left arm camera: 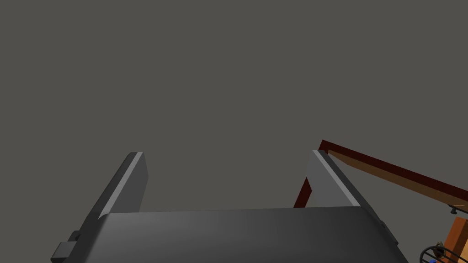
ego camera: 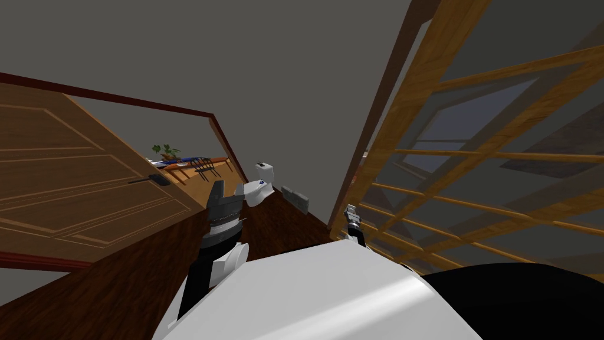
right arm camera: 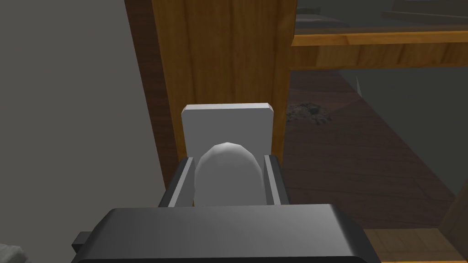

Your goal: Pull the door open

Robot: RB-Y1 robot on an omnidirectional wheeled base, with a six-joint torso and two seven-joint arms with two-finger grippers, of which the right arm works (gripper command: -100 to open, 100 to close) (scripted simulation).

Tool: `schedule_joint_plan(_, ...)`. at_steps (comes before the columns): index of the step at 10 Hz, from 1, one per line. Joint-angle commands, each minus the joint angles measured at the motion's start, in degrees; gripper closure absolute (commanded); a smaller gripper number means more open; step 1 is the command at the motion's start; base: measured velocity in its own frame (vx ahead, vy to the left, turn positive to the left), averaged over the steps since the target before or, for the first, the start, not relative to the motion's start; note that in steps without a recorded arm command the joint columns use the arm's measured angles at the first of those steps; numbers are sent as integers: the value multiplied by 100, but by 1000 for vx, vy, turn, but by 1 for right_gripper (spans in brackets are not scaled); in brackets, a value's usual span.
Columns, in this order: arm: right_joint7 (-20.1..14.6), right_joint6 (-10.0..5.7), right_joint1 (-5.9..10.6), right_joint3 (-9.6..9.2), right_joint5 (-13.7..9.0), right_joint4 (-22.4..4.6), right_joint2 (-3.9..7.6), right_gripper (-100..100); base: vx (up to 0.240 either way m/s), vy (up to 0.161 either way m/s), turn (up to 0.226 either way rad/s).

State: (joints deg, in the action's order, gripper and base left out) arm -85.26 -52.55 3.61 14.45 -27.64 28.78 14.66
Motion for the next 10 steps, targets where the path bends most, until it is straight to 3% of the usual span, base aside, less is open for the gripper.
schedule_joint_plan(1,-3,-5,-1,0,0,1,0,100,0,0,0)
schedule_joint_plan(3,-3,-5,-1,0,0,1,0,100,0,0,0)
schedule_joint_plan(5,-73,23,6,-104,69,30,3,100,-149,10,49)
schedule_joint_plan(10,-370,112,20,-515,344,151,27,100,-246,8,72)
